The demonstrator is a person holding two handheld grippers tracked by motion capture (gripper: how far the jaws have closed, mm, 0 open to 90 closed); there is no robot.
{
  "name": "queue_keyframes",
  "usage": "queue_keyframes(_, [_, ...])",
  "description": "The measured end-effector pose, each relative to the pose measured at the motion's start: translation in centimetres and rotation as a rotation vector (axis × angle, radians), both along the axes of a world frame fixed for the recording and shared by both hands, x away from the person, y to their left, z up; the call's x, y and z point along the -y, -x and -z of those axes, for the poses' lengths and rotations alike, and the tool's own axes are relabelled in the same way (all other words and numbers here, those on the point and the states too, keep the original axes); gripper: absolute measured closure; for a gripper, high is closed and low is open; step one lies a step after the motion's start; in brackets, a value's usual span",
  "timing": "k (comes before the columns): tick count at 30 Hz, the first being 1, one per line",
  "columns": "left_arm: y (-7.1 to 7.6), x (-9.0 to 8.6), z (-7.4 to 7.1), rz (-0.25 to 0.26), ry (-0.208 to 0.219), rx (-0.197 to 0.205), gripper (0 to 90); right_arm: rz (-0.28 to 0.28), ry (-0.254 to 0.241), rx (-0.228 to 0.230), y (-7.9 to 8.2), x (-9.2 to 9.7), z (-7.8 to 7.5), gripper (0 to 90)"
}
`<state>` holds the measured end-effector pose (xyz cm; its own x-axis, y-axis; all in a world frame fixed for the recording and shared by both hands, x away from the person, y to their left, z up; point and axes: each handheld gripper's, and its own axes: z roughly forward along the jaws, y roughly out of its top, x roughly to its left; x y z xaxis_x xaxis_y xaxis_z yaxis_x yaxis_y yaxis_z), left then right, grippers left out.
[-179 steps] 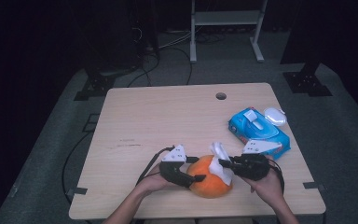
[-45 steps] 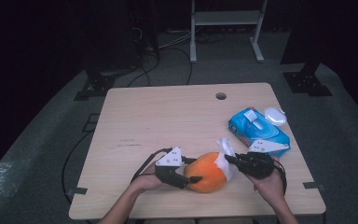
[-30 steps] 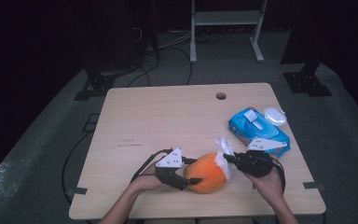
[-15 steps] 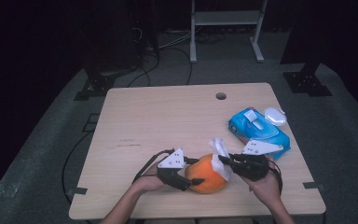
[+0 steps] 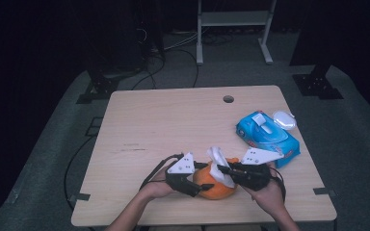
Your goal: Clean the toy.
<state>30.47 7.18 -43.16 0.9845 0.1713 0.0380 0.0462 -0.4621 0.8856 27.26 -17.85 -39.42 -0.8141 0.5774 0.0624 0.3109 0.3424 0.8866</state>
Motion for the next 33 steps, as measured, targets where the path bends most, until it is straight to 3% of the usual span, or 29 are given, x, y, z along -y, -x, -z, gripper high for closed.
queue_keyframes(6, [-0.2, -0.1, 0.0, -0.003, 0.015, -0.016, 34.2, 0.066, -0.008, -0.029, -0.7, 1.8, 0.4, 80.6])
queue_keyframes(11, [-0.2, 0.1, -0.2, -0.021, 0.010, -0.018, 32.8, 0.027, -0.004, -0.013, -0.2, 1.0, 0.3, 80.7])
queue_keyframes(16, [-0.8, -0.4, -0.4, -0.071, 0.030, -0.048, 29.5, 0.044, 0.007, -0.029, -0.6, 1.4, 0.5, 80.7])
queue_keyframes(21, [-1.4, -0.9, -0.1, -0.089, 0.045, -0.104, 26.2, 0.037, 0.006, -0.046, -0.4, 1.6, 0.7, 80.7])
queue_keyframes(24, [-1.4, -0.9, -0.3, -0.086, 0.063, -0.179, 20.5, 0.034, 0.018, -0.048, -0.3, 1.4, 0.8, 80.7])
queue_keyframes(25, [-1.3, -0.8, -0.4, -0.079, 0.060, -0.183, 19.5, 0.031, 0.019, -0.053, -0.2, 1.4, 0.9, 80.7])
queue_keyframes(28, [-1.0, -0.7, -0.3, -0.063, 0.030, -0.142, 23.5, 0.031, 0.023, -0.064, -0.1, 1.4, 1.0, 80.7])
queue_keyframes(31, [-0.6, -0.4, -0.2, -0.058, 0.026, -0.117, 29.9, 0.037, 0.031, -0.023, 0.4, 0.9, 0.4, 80.8])
queue_keyframes(33, [-0.3, 0.0, -0.4, -0.048, 0.026, -0.089, 30.7, 0.007, 0.009, -0.006, 0.8, 0.2, 0.0, 80.7])
